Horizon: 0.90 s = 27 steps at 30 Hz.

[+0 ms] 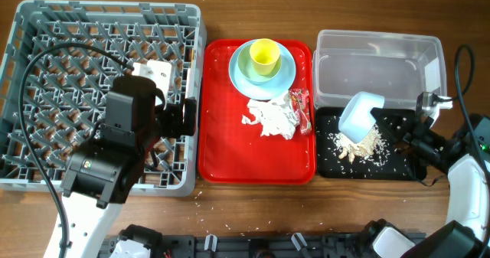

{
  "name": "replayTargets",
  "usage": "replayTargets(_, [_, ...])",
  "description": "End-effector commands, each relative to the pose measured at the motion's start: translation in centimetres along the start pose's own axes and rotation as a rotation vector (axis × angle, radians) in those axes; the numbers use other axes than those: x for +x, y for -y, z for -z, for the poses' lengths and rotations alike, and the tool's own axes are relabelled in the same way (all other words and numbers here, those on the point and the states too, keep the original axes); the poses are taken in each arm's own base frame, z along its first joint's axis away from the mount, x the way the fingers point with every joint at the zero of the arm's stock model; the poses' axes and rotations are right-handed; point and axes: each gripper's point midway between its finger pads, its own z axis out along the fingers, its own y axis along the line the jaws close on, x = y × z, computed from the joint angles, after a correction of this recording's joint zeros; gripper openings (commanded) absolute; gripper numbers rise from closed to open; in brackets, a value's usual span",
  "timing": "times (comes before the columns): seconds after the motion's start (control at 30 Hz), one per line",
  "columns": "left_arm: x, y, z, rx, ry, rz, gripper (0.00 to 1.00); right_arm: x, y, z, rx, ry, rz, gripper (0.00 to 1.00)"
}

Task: Sort waste into correct bins and load items into the dishwasher rack
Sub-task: 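Tilt the bowl with the right gripper to dump rice onto the black tray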

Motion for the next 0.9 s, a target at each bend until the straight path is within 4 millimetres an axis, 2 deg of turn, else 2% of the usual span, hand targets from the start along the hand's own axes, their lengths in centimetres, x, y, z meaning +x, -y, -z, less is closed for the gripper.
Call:
replayTargets(0.0, [-0.3,0.2,0.2,0.012,0.009,-0.003,1.00,0.0,-0.7,0.1,-0.044,0.001,-0.001,0.04])
replayTargets(0.03, [-0.3,0.2,0.2,0.012,0.009,-0.003,1.00,-0.2,-1.0,0.1,-0.056,0.002,0.027,0.04])
replayTargets(0.1, [-0.3,0.2,0.2,0.012,0.009,-0.003,1.00,0.1,-1.4,0.1,-0.083,-0.003,-0.058,0.04])
replayTargets(0.13, [-0.3,0.2,0.2,0.012,0.009,-0.003,1.00,-0.2,-1.7,0.1,-0.096,-0.002,0.006,0.04])
replayTargets(0.23, [-0.3,0.2,0.2,0.012,0.009,-0.003,1.00,-0.4,-1.2,0.1,-0.069,0.000,-0.012,0.04])
replayTargets(0.27, [-0.3,0.2,0.2,0.012,0.009,-0.003,1.00,-0.9,-0.8,0.1,-0.044,0.006,0.047,0.04])
replayTargets(0.3, [-0.3,0.2,0.2,0.012,0.009,-0.003,1.00,-1.4,0.0,0.1,0.006,0.016,0.033,0.04])
replayTargets(0.33, [-0.3,0.2,0.2,0.012,0.009,-0.003,1.00,-0.8,-0.3,0.1,-0.013,0.007,-0.089,0.04])
replayTargets(0.37, [-0.3,0.2,0.2,0.012,0.009,-0.003,1.00,-0.3,-1.8,0.1,-0.101,-0.010,-0.133,0.04])
replayTargets(0.43, [-0.3,0.2,0.2,0.012,0.009,-0.003,1.00,-0.9,-1.9,0.1,-0.101,-0.009,-0.050,0.05])
replayTargets(0.5, [-0.3,0.2,0.2,0.012,0.009,-0.003,1.00,-0.2,-2.1,0.1,-0.112,-0.013,-0.132,0.04])
replayTargets(0.63, [-0.3,0.2,0.2,0.012,0.009,-0.003,1.00,0.5,-1.0,0.1,0.014,0.005,-0.068,0.04])
replayTargets(0.77, [-0.3,0.2,0.2,0.012,0.009,-0.003,1.00,1.4,-0.6,0.9,0.250,0.070,0.108,0.04])
replayTargets(0.87, [-0.3,0.2,0.2,0.012,0.009,-0.003,1.00,1.9,-4.1,1.4,0.265,0.123,0.357,0.04])
